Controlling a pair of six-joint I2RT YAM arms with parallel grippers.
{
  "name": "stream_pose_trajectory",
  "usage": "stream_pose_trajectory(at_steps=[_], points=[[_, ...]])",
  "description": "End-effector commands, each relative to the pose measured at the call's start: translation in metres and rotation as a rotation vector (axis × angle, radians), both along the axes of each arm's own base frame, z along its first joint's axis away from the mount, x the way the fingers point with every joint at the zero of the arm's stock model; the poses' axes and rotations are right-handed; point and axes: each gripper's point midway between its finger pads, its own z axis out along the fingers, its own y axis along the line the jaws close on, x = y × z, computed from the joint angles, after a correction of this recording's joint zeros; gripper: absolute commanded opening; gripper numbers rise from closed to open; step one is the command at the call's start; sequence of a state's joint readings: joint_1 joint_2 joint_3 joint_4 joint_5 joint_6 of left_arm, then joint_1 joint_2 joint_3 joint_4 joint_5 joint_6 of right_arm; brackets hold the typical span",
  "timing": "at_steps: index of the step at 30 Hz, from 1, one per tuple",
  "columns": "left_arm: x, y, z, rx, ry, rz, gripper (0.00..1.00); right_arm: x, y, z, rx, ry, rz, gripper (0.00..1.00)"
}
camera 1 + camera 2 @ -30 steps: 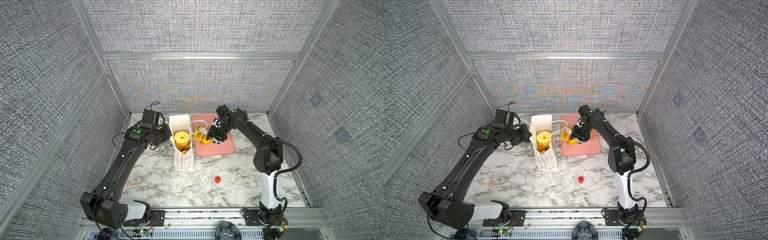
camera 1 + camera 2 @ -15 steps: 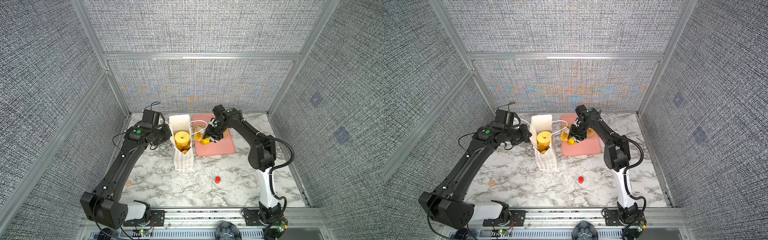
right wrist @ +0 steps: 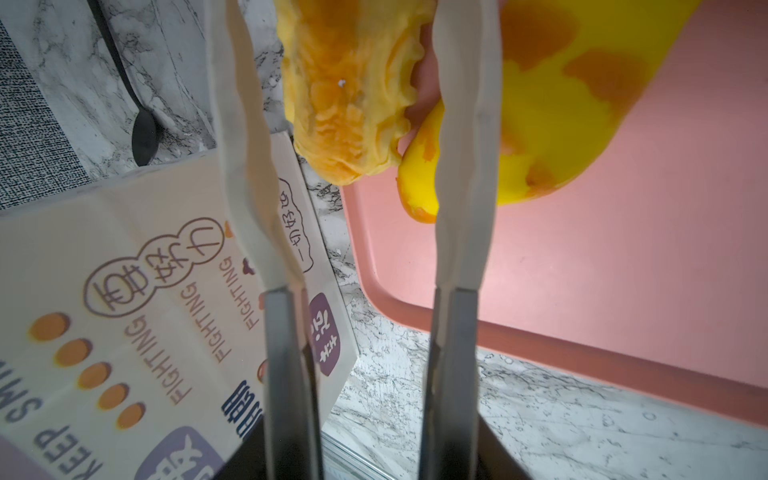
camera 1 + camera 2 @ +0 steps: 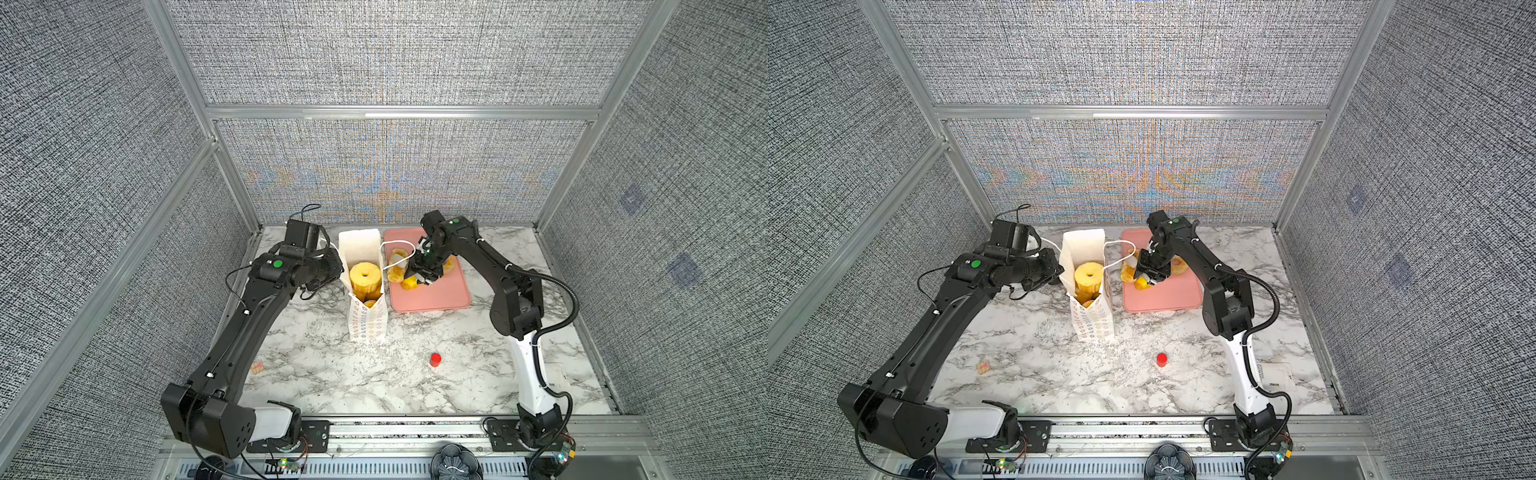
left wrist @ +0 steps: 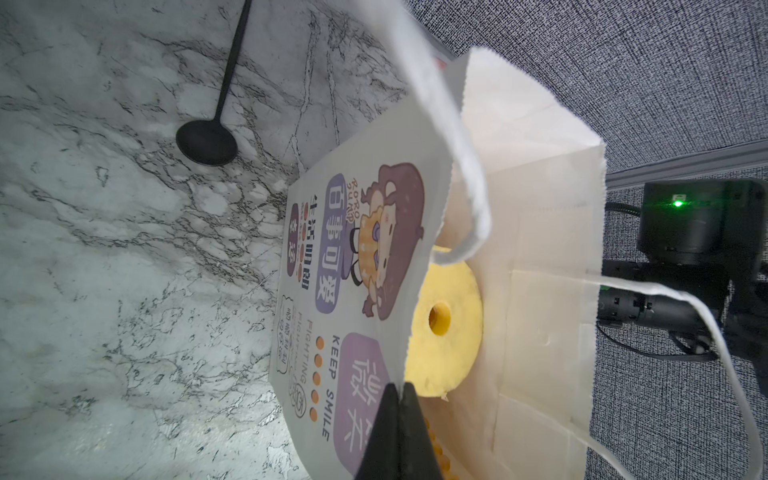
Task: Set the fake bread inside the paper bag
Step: 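Lower the tongs and pinch the long crinkled golden pastry on the tray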
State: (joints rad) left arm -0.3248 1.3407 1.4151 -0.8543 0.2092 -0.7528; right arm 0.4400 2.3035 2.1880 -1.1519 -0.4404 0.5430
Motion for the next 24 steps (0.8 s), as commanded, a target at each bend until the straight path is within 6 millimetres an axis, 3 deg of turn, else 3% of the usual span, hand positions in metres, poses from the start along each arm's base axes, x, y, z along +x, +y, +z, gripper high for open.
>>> stream_pose_trajectory(at_steps=[1,24], points=[[-0.001,0.001,0.0,-0.001,0.004,0.002,0.04,-0.001,-0.001,0.001,-0.014,0.005,-0.008,0.5],[-0.008,0.003,0.001,-0.004,0.004,0.009,0.04,0.012,0.015,-0.015,0.03,0.041,-0.042,0.48]])
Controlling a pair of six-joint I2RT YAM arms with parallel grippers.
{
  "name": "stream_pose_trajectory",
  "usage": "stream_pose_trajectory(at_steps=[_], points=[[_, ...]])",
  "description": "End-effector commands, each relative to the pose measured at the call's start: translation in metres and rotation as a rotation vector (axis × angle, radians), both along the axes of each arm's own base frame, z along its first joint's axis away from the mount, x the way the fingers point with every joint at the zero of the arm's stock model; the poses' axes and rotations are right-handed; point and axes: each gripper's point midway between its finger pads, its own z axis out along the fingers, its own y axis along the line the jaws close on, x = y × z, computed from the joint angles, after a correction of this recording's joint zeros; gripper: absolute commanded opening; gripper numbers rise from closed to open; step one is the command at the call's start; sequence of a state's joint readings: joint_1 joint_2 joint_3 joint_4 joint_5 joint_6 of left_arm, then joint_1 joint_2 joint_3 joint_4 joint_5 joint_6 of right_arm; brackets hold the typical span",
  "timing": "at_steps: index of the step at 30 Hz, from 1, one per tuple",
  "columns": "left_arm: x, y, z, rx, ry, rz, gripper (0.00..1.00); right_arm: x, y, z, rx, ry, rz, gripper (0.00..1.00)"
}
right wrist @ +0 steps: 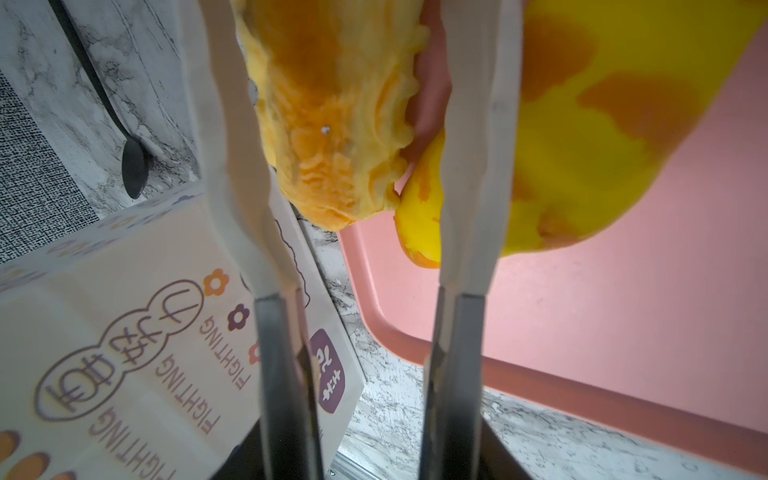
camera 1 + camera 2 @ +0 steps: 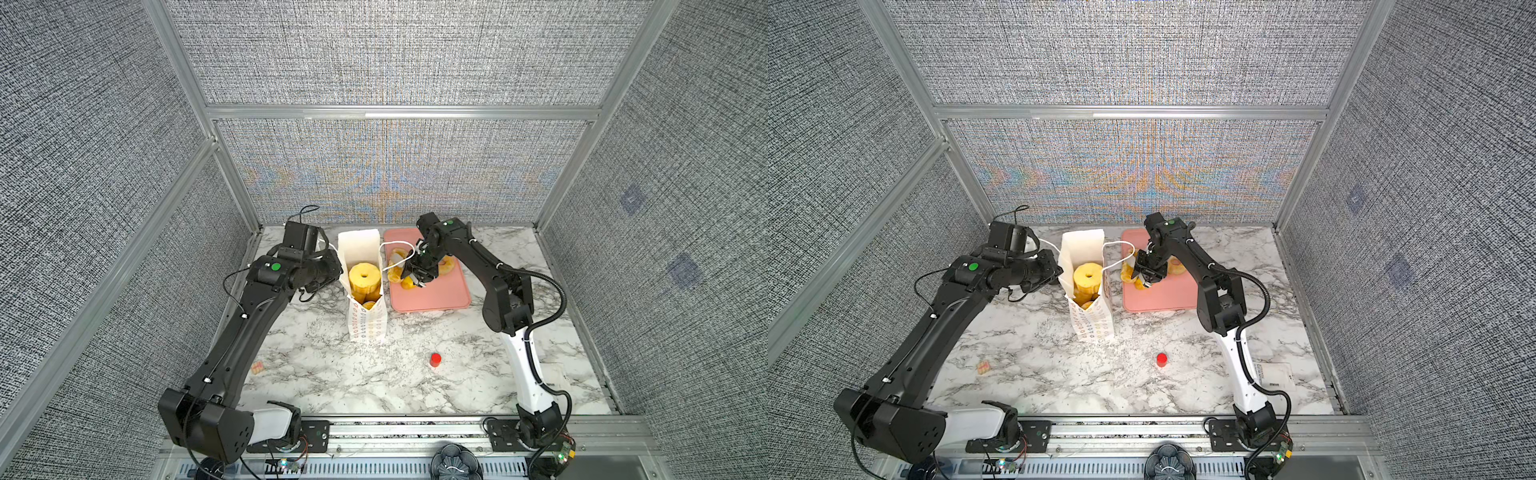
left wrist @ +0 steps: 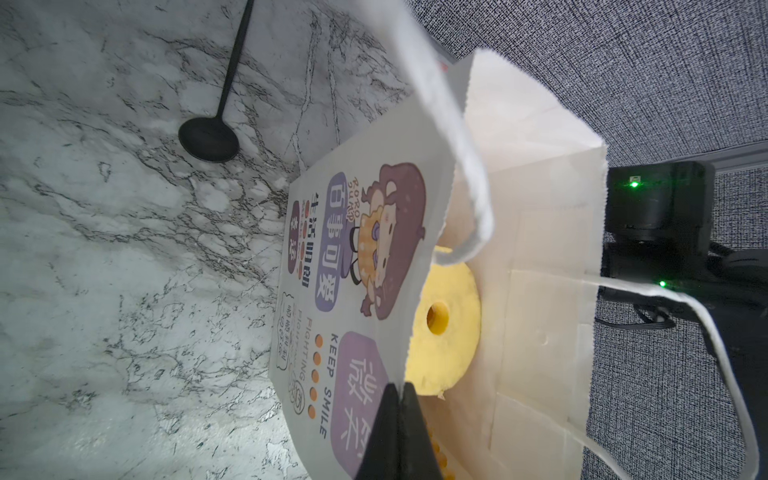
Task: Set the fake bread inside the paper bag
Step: 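Lower the tongs and pinch the long crinkled golden pastry on the tray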
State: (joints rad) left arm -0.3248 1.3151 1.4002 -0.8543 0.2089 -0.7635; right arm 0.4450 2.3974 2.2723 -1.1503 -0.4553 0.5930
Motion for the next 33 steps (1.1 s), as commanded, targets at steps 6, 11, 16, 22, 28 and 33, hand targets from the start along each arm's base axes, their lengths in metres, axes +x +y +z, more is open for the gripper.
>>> stream_pose_trajectory(at_steps=[6,11,16,22,28,33], points=[[-0.004,0.002,-0.001,0.005,0.008,0.004,0.04,0.0,0.004,0.009,0.028,-0.007,-0.006,0.39],[-0.005,0.003,-0.001,0.002,0.007,0.007,0.04,-0.002,0.001,0.013,0.03,-0.015,-0.007,0.35],[-0.007,0.004,-0.001,0.002,0.006,0.008,0.04,-0.006,-0.002,0.017,0.029,-0.019,-0.014,0.33],[-0.008,0.004,0.0,0.002,0.003,0.009,0.04,-0.008,-0.008,0.023,0.035,-0.035,-0.022,0.28],[-0.01,0.005,0.0,0.003,0.005,0.007,0.04,-0.01,-0.012,0.034,0.052,-0.057,-0.03,0.24],[-0.01,0.006,0.001,0.006,0.002,0.01,0.04,-0.015,-0.019,0.042,0.057,-0.07,-0.034,0.22]])
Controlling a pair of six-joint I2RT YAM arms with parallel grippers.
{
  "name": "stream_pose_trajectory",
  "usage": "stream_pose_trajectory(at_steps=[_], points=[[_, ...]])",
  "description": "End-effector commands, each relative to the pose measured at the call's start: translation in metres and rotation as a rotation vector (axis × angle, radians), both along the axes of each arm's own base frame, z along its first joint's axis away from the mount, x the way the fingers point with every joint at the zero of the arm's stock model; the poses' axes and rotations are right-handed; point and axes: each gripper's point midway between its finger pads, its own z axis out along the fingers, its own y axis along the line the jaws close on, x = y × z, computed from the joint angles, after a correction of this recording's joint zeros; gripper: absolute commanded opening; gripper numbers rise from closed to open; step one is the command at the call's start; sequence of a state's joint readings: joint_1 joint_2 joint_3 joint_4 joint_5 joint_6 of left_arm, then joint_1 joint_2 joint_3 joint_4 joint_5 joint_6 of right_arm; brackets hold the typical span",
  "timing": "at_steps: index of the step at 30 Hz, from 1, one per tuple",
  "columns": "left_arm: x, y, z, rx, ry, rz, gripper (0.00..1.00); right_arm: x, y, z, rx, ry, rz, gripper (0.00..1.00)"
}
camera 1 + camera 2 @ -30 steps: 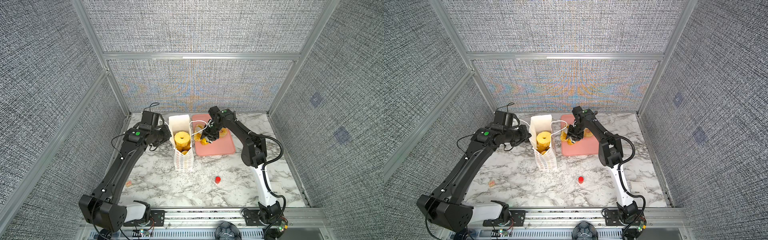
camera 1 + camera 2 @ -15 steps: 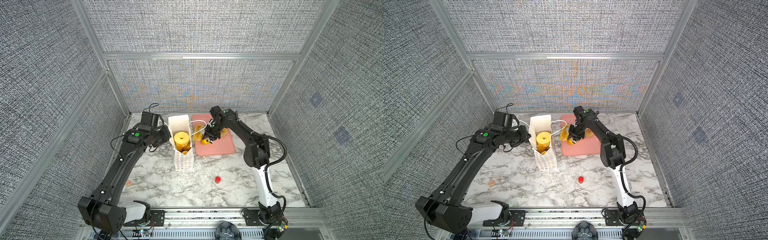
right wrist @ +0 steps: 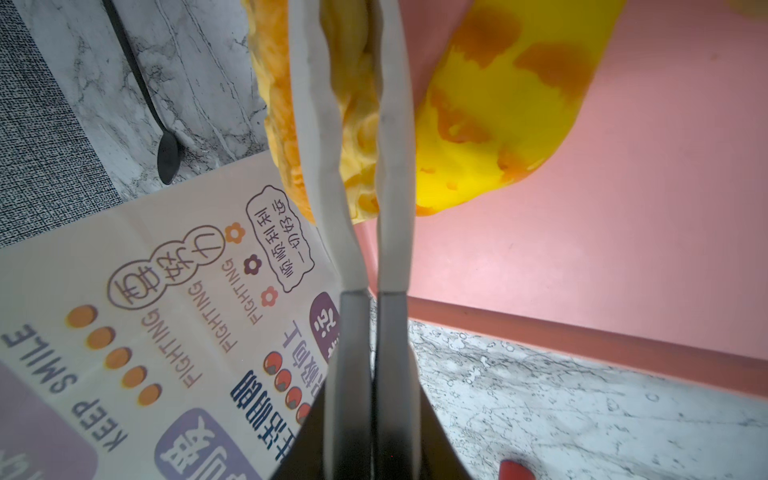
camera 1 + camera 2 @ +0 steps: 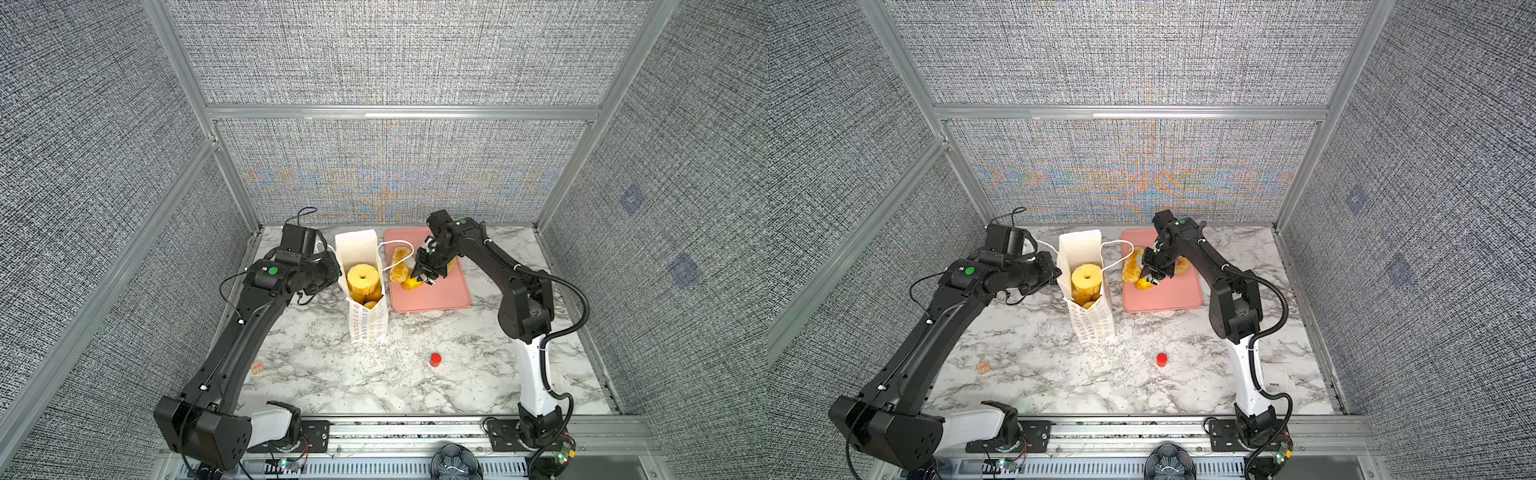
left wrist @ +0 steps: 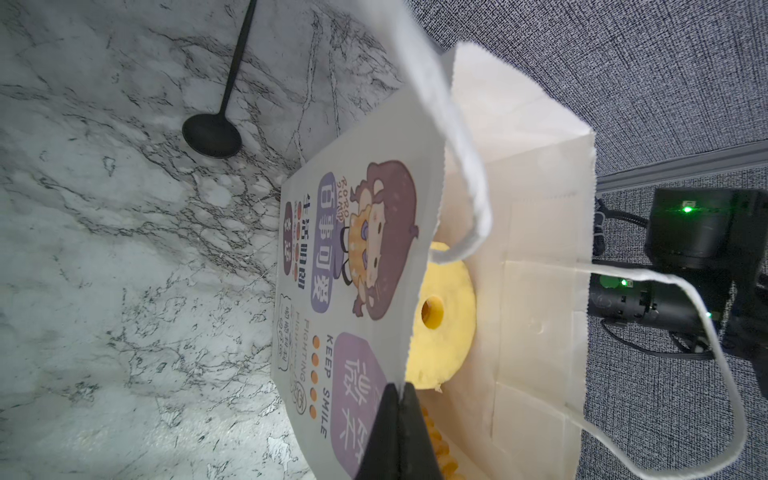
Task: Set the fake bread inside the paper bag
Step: 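Lower the tongs and pinch the long crinkled golden pastry on the tray, then lift the golden pastry upright with the right gripper's tongs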
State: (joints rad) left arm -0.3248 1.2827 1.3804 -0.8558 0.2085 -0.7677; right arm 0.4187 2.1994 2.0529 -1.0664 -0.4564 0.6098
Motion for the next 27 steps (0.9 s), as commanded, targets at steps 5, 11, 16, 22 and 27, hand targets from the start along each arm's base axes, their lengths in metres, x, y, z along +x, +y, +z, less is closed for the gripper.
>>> stream_pose_trajectory(at_steps=[5,11,16,22,27], points=[[-0.004,0.004,-0.001,0.013,0.01,0.007,0.09,-0.005,-0.008,0.023,0.032,-0.05,0.005,0.22],[-0.004,0.005,0.0,0.016,0.008,0.014,0.33,-0.013,-0.024,0.039,0.012,-0.09,0.014,0.21],[-0.003,0.004,0.003,0.013,0.001,0.011,0.32,-0.02,-0.038,0.053,-0.012,-0.123,0.02,0.21],[-0.002,0.003,0.007,0.008,-0.005,0.004,0.21,-0.028,-0.055,0.073,-0.037,-0.17,0.021,0.21],[-0.002,0.002,0.005,0.004,0.001,0.002,0.14,-0.033,-0.065,0.094,-0.046,-0.216,0.017,0.21]])
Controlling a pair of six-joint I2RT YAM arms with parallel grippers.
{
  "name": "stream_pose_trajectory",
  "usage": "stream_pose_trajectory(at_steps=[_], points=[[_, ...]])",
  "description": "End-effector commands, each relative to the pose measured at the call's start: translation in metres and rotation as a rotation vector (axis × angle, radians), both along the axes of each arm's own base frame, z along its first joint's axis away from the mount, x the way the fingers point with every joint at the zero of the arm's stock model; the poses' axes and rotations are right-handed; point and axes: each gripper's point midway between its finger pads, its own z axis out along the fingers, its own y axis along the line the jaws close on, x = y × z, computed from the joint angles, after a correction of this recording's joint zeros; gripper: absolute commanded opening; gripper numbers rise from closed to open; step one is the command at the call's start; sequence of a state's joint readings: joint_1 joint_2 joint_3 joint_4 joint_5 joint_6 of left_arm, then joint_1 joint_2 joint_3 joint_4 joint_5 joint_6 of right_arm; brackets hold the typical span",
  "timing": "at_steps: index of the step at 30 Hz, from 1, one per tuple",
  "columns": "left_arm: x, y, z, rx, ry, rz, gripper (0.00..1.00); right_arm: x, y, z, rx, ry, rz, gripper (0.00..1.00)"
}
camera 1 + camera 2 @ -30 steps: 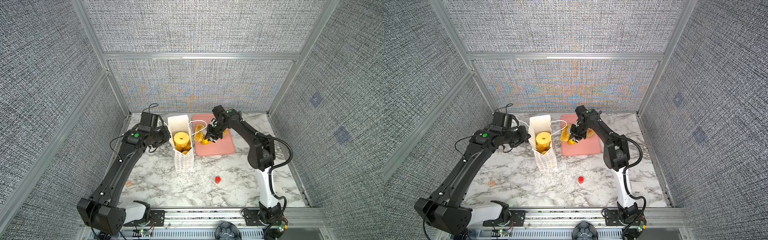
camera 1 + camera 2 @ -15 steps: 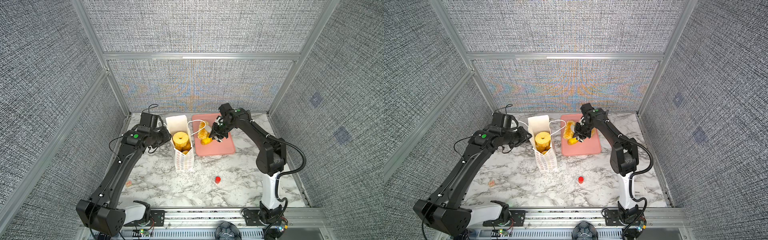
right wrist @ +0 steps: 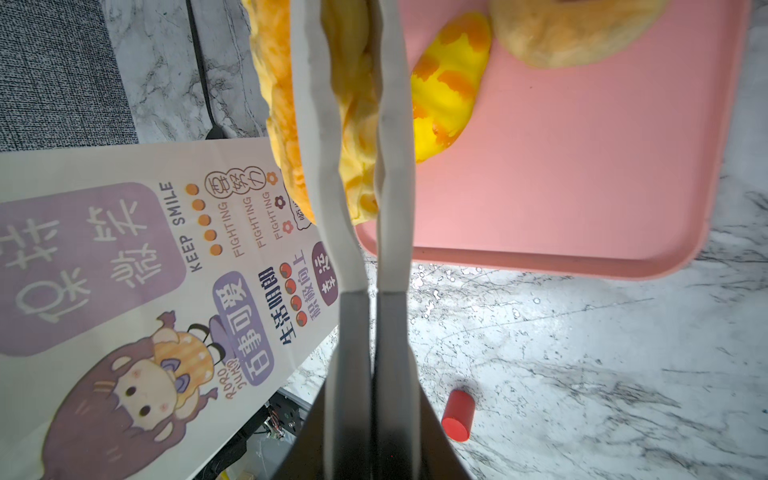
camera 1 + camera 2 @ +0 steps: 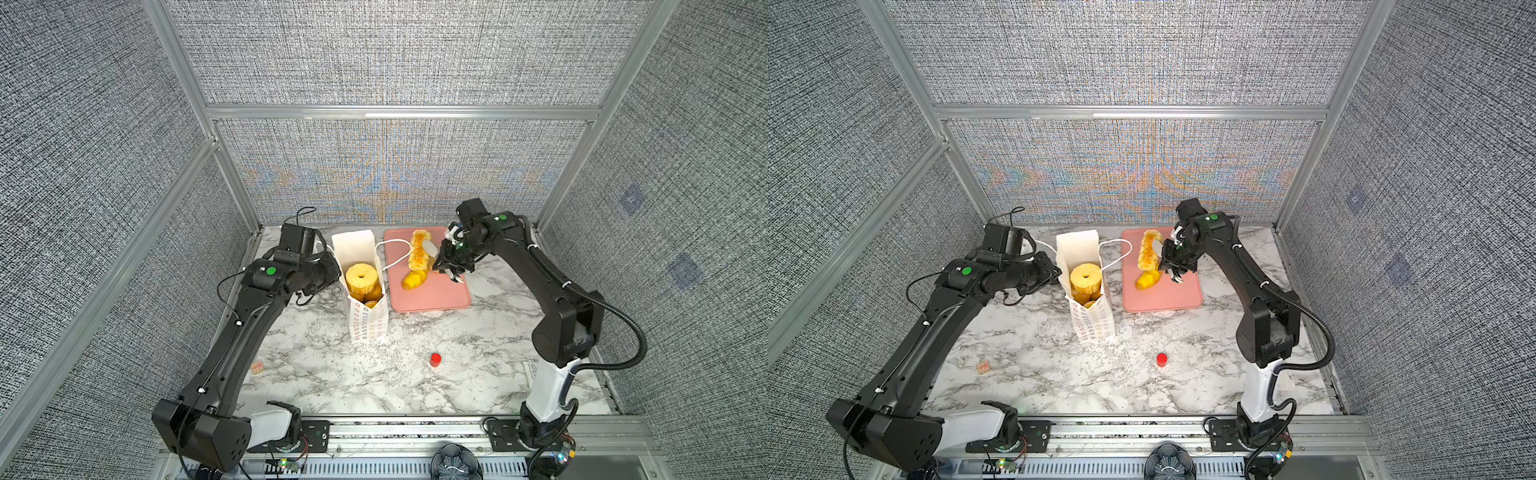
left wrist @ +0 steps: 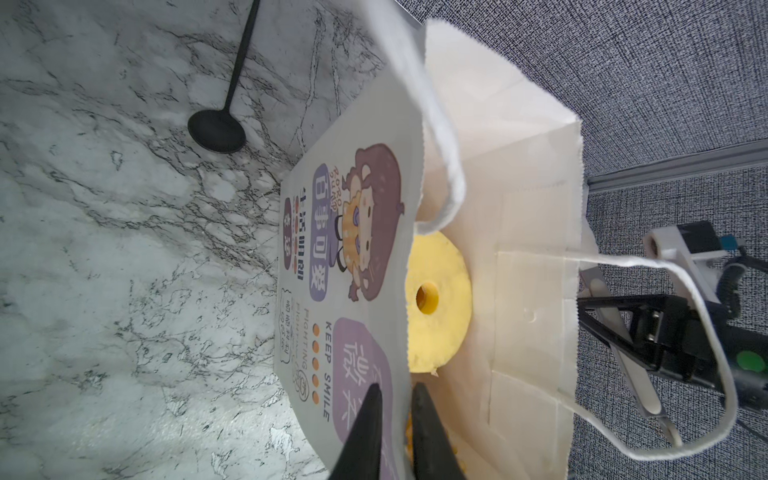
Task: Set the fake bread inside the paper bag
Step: 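Lift the golden pastry upright with the right gripper's tongs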
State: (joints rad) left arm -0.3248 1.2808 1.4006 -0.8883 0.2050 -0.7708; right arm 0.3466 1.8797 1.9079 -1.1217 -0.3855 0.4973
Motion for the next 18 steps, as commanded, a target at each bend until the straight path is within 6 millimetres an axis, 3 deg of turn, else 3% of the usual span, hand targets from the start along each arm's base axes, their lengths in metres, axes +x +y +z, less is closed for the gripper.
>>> stream_pose_trajectory(at_steps=[1,9,18], points=[[0.001,0.0,0.002,0.0,-0.009,-0.003,0.13,-0.005,-0.006,0.015,-0.016,-0.038,0.015,0.21],[0.002,0.0,0.004,-0.002,-0.015,-0.003,0.03,-0.011,-0.012,0.063,0.004,-0.136,0.013,0.21],[0.003,-0.001,0.004,0.001,-0.013,-0.004,0.0,-0.019,-0.007,0.116,0.08,-0.253,0.024,0.22]])
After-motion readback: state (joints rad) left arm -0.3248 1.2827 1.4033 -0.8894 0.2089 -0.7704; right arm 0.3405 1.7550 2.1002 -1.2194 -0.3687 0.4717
